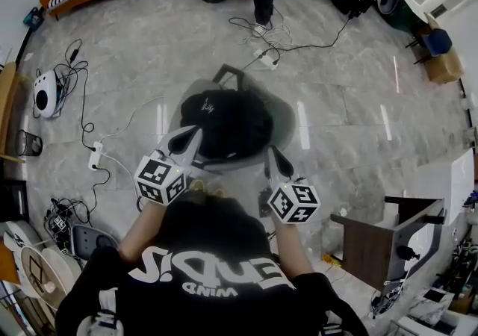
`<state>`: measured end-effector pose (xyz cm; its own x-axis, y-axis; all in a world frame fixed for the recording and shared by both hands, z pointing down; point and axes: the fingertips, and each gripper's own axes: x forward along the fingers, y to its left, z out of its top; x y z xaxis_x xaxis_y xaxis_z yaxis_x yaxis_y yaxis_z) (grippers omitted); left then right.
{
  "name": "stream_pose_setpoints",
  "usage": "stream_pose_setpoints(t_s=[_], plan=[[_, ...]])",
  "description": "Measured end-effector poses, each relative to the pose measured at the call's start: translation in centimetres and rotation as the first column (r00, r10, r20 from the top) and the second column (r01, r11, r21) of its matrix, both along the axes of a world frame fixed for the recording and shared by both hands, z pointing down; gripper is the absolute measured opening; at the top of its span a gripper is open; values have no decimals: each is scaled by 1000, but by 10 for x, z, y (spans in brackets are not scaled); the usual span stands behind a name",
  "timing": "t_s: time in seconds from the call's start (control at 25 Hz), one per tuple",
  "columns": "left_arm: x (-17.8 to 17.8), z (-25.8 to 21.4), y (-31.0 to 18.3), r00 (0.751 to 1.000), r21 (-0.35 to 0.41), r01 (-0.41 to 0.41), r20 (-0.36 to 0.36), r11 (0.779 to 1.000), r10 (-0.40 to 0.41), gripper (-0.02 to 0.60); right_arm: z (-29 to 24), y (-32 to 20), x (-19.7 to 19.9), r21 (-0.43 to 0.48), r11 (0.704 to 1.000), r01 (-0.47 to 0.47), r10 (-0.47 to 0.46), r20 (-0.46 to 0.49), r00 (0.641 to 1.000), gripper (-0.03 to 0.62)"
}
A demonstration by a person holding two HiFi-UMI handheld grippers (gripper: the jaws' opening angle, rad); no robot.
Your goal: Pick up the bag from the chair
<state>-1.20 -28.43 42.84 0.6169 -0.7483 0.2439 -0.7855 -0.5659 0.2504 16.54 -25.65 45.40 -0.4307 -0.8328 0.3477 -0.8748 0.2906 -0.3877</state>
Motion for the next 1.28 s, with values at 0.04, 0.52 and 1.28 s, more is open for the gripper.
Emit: stream_pose_setpoints(t_s=[0.04, 0.52, 1.28], plan=[[1, 1, -4, 1000, -4, -12, 1, 1000, 12, 3, 0, -3, 0, -6, 1000, -9, 9, 4, 1000, 2], [10, 11, -37, 995, -27, -94, -31, 995, 93, 189, -14, -30, -7, -50, 998, 34, -29, 98, 995, 178], [44, 129, -78, 975, -195, -198, 58, 961, 213, 391, 119, -123, 6, -266, 954, 141, -144, 10, 990, 322]])
